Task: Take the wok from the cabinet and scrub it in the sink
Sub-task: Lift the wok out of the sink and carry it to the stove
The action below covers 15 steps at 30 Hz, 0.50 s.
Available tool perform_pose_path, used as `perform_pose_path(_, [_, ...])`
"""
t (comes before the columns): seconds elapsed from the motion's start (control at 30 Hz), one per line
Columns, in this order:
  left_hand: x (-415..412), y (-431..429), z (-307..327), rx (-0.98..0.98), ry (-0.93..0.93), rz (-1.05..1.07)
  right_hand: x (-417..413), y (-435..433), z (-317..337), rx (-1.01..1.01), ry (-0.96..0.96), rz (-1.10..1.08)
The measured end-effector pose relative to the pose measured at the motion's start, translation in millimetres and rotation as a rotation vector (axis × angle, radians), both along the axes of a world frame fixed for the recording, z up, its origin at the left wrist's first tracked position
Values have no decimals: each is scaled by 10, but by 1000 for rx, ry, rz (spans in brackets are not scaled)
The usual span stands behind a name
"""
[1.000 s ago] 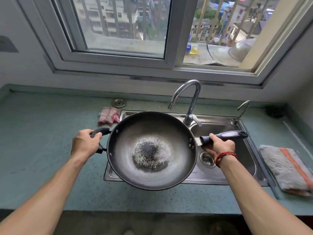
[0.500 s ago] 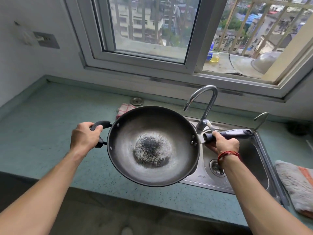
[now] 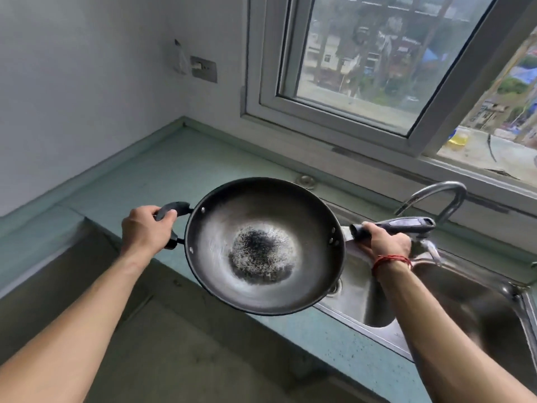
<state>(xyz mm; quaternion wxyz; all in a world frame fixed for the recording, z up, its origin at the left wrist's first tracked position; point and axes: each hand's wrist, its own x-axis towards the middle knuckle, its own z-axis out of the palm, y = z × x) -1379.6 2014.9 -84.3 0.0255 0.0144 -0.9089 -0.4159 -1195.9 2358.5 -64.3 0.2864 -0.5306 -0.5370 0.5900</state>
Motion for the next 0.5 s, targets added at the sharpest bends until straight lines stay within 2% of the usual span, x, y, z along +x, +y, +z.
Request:
perform_pose_path(0.1, [-2,-447,29,44,22,62,-316,-316,-49,30,-17,68])
perform_pose_path(0.2, [23,-917,69,1,37,162,-635,-682,-48,26,9,144])
perform_pose_path(0.5, [173,-2148,3,4,13,447,-1516,-1707,-128,-109,77,434])
